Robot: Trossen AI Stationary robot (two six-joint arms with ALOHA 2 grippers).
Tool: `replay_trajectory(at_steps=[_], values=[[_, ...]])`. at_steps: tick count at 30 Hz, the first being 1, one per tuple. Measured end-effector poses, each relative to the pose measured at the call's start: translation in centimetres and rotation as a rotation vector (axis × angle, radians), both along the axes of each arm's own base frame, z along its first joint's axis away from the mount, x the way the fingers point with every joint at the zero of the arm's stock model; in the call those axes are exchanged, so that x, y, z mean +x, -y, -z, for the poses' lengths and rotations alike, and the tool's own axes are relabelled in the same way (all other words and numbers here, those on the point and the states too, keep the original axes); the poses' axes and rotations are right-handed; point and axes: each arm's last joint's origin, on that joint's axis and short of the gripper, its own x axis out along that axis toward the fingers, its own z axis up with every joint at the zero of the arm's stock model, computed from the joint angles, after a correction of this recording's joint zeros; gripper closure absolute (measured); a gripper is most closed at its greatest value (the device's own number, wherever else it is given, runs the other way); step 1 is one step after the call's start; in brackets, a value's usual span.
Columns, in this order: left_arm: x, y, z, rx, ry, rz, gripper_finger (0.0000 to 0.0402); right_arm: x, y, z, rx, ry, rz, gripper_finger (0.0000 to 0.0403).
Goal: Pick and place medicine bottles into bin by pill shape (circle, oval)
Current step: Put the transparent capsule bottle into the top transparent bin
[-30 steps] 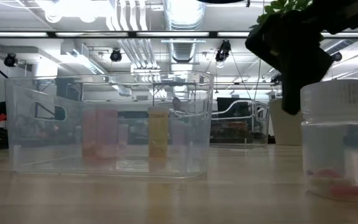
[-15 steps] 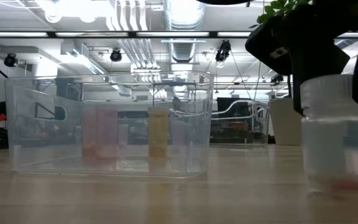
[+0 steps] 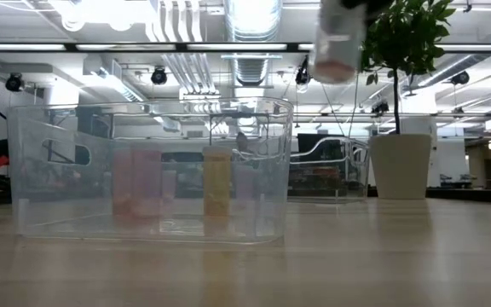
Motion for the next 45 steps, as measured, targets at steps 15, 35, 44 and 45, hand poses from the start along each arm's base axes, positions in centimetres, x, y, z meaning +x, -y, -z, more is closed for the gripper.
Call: replay_trajectory(at_steps=[15, 35, 44, 45], values=[[-3.8, -1.6, 2.3, 0.018, 0.095, 0.003, 0.0246, 2.0, 15.8, -5.6, -0.076, 0.143, 0.374, 0.0263], [-8.0, -3.3, 3.2, -0.035, 0.195, 0.001, 0.0246, 2.0, 27.1, -1.4, -0.111, 0.006, 0.781, 0.0263], [-8.4, -3.5, 3.6, -0.039, 0.200, 0.000, 0.0246, 2.3, 29.1, 0.8, -0.121, -0.072, 0.819, 0.0263], [-8.5, -3.5, 3.5, -0.039, 0.202, 0.000, 0.0246, 2.4, 29.3, 1.0, -0.124, -0.080, 0.818, 0.0263]])
